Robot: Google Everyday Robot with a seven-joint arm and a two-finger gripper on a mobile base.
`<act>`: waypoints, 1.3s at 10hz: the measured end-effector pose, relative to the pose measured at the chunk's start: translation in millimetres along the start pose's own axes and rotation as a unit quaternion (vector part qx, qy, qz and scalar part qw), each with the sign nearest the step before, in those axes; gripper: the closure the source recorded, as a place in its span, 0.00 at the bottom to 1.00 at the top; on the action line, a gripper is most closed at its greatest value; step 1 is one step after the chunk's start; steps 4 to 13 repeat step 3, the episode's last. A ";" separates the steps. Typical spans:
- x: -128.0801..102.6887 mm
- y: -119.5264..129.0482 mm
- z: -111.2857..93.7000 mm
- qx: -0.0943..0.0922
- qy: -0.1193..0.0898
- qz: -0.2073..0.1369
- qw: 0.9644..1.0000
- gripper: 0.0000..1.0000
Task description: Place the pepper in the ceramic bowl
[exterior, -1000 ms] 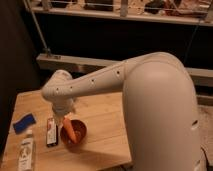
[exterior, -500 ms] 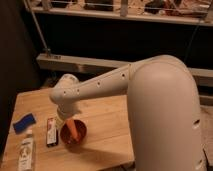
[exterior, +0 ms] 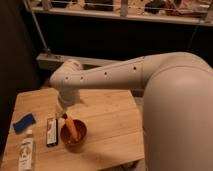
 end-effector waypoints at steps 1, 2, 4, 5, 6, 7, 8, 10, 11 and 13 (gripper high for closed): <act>-0.6 -22.1 -8.0 0.011 -0.006 0.036 0.999 0.20; -0.1 -39.6 -9.9 0.022 -0.010 0.059 0.998 0.20; 3.1 -62.3 -7.7 0.037 -0.010 0.094 0.995 0.20; 3.1 -62.3 -7.7 0.037 -0.010 0.094 0.995 0.20; 3.1 -62.3 -7.7 0.037 -0.010 0.094 0.995 0.20; 3.1 -62.3 -7.7 0.037 -0.010 0.094 0.995 0.20; 3.1 -62.3 -7.7 0.037 -0.010 0.094 0.995 0.20; 3.1 -62.3 -7.7 0.037 -0.010 0.094 0.995 0.20; 3.1 -62.3 -7.7 0.037 -0.010 0.094 0.995 0.20; 3.1 -62.3 -7.7 0.037 -0.010 0.094 0.995 0.20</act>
